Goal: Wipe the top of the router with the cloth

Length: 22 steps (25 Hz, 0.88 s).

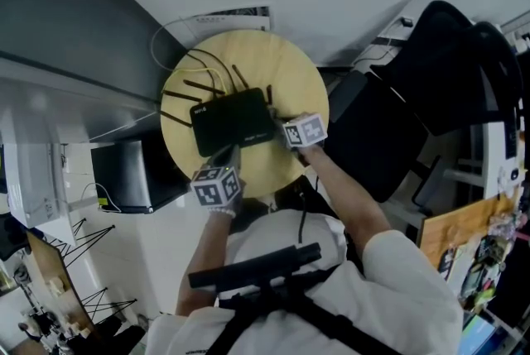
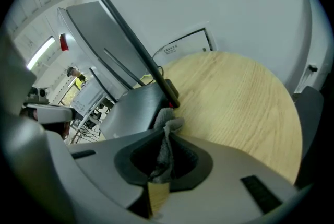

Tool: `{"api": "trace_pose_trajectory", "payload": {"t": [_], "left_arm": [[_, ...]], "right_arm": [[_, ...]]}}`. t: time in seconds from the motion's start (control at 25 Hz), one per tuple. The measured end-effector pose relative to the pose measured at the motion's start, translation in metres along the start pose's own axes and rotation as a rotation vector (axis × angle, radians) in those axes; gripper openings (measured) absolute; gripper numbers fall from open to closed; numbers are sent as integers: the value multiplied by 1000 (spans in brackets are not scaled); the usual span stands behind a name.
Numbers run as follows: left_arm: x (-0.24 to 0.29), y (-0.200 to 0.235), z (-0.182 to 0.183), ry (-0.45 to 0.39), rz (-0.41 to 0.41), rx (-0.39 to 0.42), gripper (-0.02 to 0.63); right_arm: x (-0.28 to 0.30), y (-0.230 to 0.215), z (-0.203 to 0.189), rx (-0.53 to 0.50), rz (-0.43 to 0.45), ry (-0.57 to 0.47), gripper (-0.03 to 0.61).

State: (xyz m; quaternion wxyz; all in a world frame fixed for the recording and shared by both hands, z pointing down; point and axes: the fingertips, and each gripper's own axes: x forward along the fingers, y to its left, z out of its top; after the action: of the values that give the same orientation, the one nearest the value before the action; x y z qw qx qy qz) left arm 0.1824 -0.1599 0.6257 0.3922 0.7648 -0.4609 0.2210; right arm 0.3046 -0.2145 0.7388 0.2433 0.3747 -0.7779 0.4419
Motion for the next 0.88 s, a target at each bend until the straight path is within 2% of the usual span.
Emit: {"api": "trace_pose_trajectory", "payload": {"t": [0.2, 0.48, 0.64, 0.88], "left_arm": [[-3, 4, -2, -6, 22, 0, -11], [-12, 19, -6, -9, 6, 14, -11], [-17, 34, -8, -1, -32, 36, -11], [-26, 54, -9, 23, -111, 78, -11]], "right_arm": [[-11, 9, -19, 15, 18, -30, 38], [-19, 16, -42, 106, -7, -85, 38], [-21, 21, -48, 162, -68, -141, 38], [-25, 28, -56, 262, -205, -213, 38]]}}
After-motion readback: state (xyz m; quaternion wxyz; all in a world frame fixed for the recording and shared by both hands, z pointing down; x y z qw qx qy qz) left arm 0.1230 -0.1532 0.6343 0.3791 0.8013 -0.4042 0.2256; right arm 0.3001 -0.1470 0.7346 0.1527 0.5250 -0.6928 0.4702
